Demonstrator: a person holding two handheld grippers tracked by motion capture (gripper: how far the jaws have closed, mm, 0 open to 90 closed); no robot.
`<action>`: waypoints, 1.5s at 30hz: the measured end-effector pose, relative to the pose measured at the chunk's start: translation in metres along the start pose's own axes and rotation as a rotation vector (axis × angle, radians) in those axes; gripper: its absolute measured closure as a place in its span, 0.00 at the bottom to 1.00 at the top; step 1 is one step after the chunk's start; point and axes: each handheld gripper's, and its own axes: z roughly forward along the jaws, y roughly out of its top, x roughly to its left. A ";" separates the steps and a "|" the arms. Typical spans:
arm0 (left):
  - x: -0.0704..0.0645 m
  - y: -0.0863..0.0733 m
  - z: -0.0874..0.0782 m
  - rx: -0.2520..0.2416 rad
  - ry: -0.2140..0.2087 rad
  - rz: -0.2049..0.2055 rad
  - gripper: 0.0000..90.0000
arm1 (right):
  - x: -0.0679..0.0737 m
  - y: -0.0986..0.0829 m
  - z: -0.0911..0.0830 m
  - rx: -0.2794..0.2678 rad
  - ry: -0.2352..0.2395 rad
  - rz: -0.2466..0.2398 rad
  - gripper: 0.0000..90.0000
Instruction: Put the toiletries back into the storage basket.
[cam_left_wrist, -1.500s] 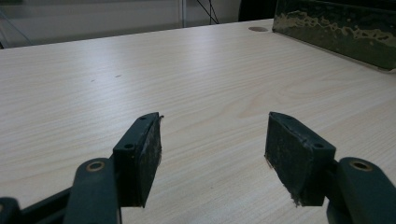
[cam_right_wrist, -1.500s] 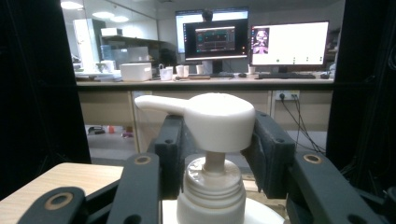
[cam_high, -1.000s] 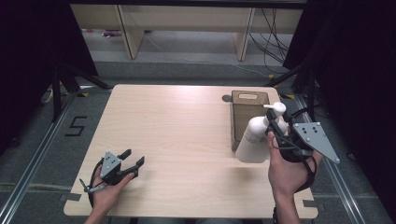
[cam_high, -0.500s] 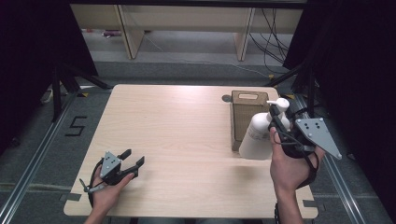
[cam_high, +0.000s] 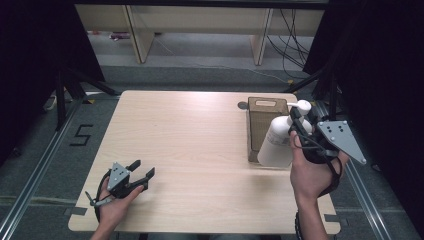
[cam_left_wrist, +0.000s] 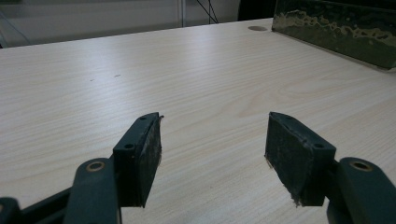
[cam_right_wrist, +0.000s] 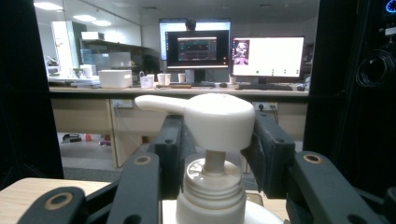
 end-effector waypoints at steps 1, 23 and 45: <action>0.000 0.000 0.000 0.001 -0.002 0.000 0.39 | -0.001 0.001 0.002 -0.004 0.000 -0.008 0.67; 0.000 0.000 0.000 -0.001 -0.002 -0.005 0.39 | 0.003 0.007 0.014 -0.022 0.010 -0.003 0.67; 0.000 0.000 0.000 -0.001 -0.002 -0.005 0.39 | 0.005 0.011 0.031 -0.035 0.005 -0.023 0.67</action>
